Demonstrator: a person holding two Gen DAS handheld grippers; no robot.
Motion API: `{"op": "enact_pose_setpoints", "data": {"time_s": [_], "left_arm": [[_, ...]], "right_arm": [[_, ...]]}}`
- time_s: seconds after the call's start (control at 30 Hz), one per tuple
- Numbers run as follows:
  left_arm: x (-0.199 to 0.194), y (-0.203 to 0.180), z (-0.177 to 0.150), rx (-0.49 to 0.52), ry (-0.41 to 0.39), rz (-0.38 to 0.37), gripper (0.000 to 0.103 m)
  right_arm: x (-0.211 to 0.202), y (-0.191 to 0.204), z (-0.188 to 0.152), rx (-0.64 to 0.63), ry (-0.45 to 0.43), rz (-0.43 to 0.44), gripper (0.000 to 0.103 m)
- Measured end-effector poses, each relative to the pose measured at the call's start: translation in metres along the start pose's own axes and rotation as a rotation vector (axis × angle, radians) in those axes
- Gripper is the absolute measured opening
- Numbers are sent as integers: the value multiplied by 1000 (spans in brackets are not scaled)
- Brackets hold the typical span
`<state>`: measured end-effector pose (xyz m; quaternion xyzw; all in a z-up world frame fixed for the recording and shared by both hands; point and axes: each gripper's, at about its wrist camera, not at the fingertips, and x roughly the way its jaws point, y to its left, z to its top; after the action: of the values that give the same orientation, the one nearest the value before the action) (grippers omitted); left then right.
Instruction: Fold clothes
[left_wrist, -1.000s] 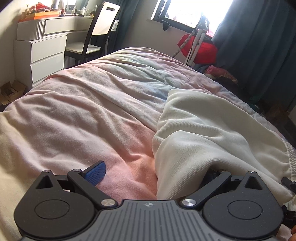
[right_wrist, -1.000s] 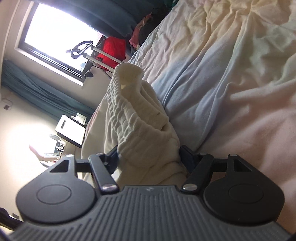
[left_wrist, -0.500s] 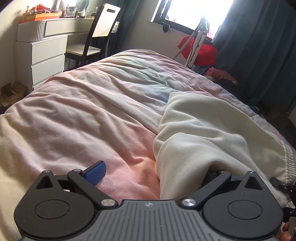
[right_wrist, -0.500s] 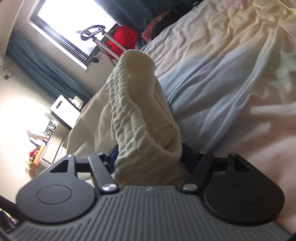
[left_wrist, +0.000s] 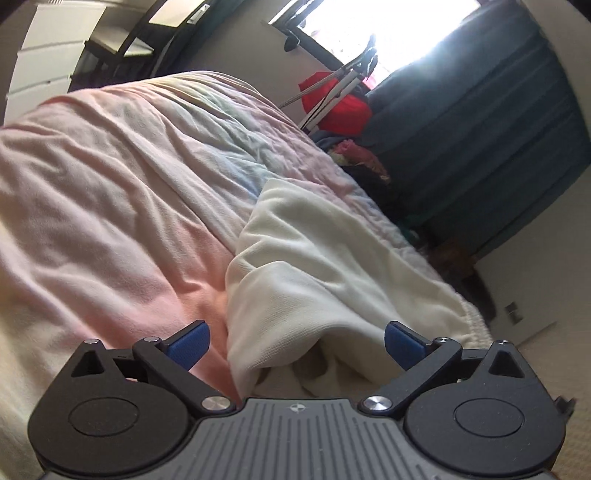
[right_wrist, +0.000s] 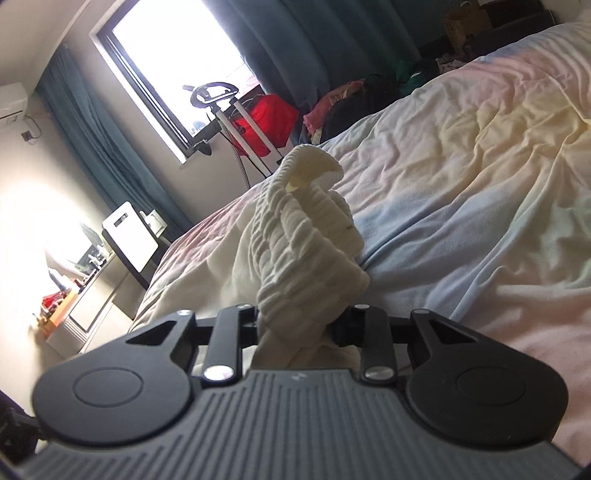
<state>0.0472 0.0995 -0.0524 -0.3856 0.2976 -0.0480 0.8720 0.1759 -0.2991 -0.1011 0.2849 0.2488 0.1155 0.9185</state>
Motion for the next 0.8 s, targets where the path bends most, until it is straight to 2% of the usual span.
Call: {"op": "enact_pose_setpoints", "data": {"time_s": [0.07, 0.1, 0.13, 0.17, 0.2, 0.33, 0.43, 0.5, 0.57, 0.67, 0.73, 0.8], "left_arm": [[17, 13, 6, -96, 41, -68, 102], [27, 19, 8, -145, 62, -76, 101], [36, 22, 11, -170, 75, -60, 101], [45, 23, 15, -178, 81, -29, 96], [52, 24, 17, -175, 88, -12, 93], [72, 24, 20, -132, 143, 15, 95], [78, 29, 18, -133, 164, 31, 88], [76, 25, 18, -114, 154, 42, 81], [72, 20, 18, -79, 143, 58, 66], [61, 2, 21, -12, 111, 65, 48], [47, -19, 25, 44, 75, 45, 43], [39, -43, 33, 38, 52, -10, 41]], "right_arm": [[-2, 1, 2, 7, -19, -5, 30], [-3, 1, 2, 9, -25, -8, 30], [-3, 1, 2, 10, -28, -11, 30], [-2, 0, 2, 12, -29, -14, 30], [-1, -1, 1, 14, -27, -19, 30], [3, -1, -1, 9, -17, -42, 30], [5, 2, -4, -16, -10, -65, 30], [5, 3, -5, -15, -6, -68, 30], [3, 4, -4, -3, -4, -63, 30], [-4, 11, 3, 11, 9, -47, 29], [-11, 17, 16, 31, 14, -22, 28], [-21, 21, 36, 45, 1, -8, 27]]}}
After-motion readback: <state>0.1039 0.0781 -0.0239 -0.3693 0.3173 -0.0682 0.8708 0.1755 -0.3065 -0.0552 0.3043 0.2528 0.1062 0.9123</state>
